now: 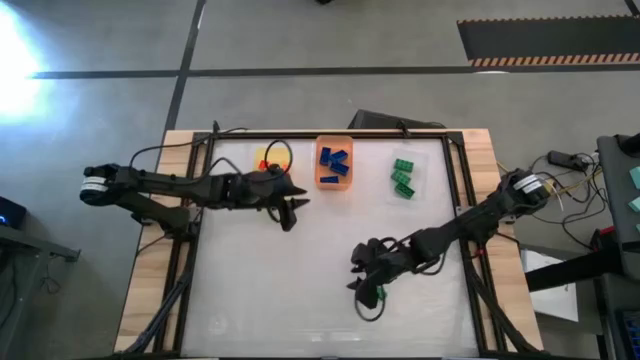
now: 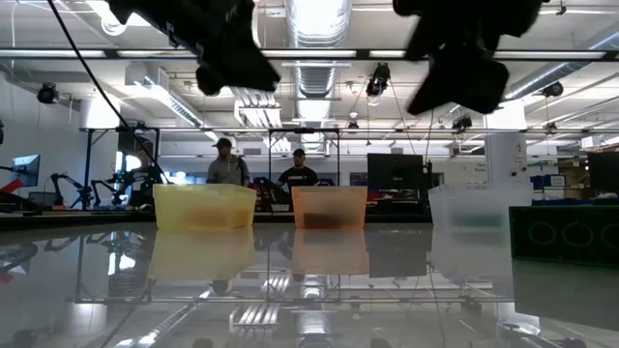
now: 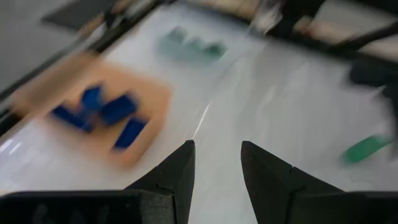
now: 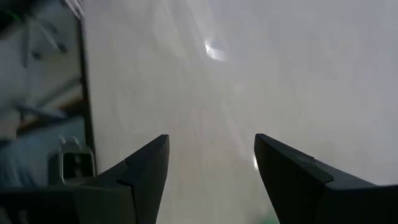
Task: Sort & place blocks by color
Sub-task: Put the green game piece into the transparent bin
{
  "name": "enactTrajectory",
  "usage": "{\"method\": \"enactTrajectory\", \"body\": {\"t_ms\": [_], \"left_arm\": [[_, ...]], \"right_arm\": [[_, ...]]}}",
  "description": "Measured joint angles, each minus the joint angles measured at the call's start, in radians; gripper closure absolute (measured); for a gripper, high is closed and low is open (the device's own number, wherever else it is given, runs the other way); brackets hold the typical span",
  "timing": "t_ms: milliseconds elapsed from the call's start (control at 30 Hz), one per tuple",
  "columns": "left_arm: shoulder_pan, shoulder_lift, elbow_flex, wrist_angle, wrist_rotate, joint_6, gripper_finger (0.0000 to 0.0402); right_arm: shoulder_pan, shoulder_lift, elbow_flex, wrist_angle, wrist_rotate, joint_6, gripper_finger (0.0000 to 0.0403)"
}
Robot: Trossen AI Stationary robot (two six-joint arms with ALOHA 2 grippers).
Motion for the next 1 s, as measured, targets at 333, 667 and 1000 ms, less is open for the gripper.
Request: {"method": "enactTrajectory", "body": {"t_ms": [333, 667, 1000], "left_arm": [[-0.102, -0.037, -0.078, 0.181, -0.004, -0.001, 0.0287], [-0.101, -0.043, -0.094, 0.176, -0.004, -0.007, 0.0287], [-0.101, -0.043, -0.093, 0.180, -0.004, -0.007, 0.0287]], "right_arm": [[0.009, 0.242, 0.334, -0.762, -0.050, 0.203, 0.0178], [0.041, 0.405, 0.478, -0.877, -0.154, 0.185, 0.0178], [0.063, 0.417, 0.480, -0.837, -0.151, 0.210, 0.0188]]}}
